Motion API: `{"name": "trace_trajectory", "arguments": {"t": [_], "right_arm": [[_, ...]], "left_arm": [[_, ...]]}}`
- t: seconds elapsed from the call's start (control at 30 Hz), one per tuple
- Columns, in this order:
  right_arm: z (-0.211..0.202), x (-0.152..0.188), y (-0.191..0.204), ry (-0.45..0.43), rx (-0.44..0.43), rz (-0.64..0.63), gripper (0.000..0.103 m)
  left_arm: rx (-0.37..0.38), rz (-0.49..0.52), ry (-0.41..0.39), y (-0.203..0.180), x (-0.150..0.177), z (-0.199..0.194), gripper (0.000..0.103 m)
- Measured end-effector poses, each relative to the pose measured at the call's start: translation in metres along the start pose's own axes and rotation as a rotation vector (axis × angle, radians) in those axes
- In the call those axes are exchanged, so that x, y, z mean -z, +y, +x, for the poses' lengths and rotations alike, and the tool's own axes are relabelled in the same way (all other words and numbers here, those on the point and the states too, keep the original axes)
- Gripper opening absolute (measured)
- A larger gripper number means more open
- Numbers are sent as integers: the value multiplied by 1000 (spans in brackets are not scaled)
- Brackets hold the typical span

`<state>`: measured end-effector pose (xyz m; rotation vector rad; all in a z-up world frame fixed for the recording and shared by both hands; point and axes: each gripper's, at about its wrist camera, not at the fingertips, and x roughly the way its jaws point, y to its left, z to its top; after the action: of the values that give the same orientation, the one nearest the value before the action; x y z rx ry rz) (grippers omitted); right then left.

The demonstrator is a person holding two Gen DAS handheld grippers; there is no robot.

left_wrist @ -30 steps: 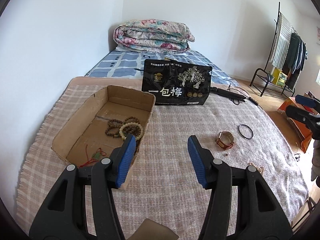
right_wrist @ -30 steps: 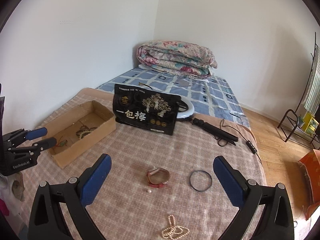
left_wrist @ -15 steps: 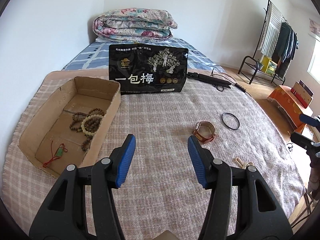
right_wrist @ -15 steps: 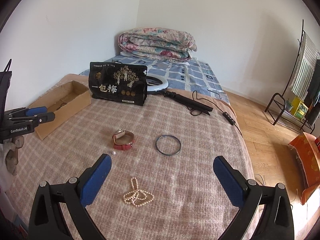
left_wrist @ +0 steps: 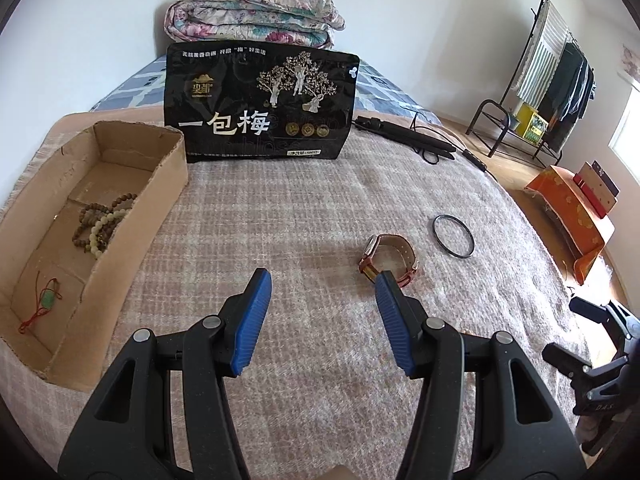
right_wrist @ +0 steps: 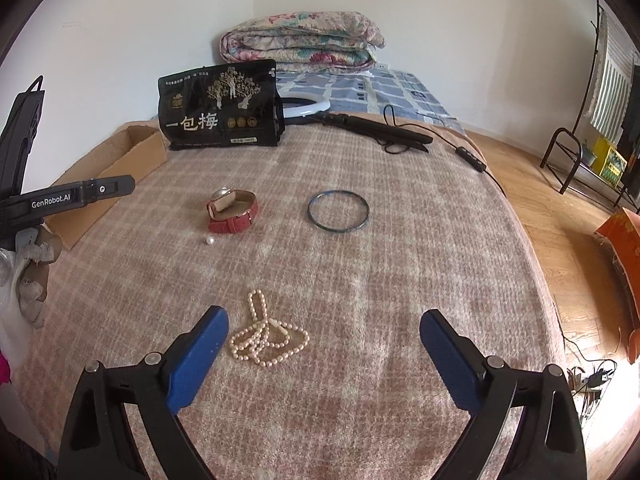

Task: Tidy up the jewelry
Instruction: 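Withdraw both open tools from the box toward the watch and pearl necklace, then grasp the red-strap watch with the left tool while the right tool grasps the pearl necklace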

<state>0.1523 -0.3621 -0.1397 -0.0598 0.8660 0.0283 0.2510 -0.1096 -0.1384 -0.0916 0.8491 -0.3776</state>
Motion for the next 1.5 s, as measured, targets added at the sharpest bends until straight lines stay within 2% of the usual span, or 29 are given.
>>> {"name": "trace_trajectory", "arguments": {"t": [0.27,0.5,0.6,0.7,1.0,1.07,1.13,1.2,1.5], "right_arm": [[24,14,5,57,-1,10,94],[41,16,12,83,-45,12,87],[47,15,14,85,-60,15,84],[54,15,16,95,-67,12,81],[65,13,21,109,-85,8,77],[67,13,22,114,-88,6,73],[68,13,23,119,-90,1,71],[69,13,25,122,-91,-8,66],[69,15,27,131,-137,-18,26]], "left_arm": [[35,-11,56,-18,-9,42,55],[38,-1,86,-28,-17,71,55],[30,10,104,-30,-18,82,44],[31,10,121,-31,-18,92,43],[50,20,163,-32,-14,114,24],[51,26,162,-33,-14,116,24],[50,33,163,-34,-14,120,17],[51,32,164,-34,-14,122,17],[55,29,159,-36,-14,126,16]]}}
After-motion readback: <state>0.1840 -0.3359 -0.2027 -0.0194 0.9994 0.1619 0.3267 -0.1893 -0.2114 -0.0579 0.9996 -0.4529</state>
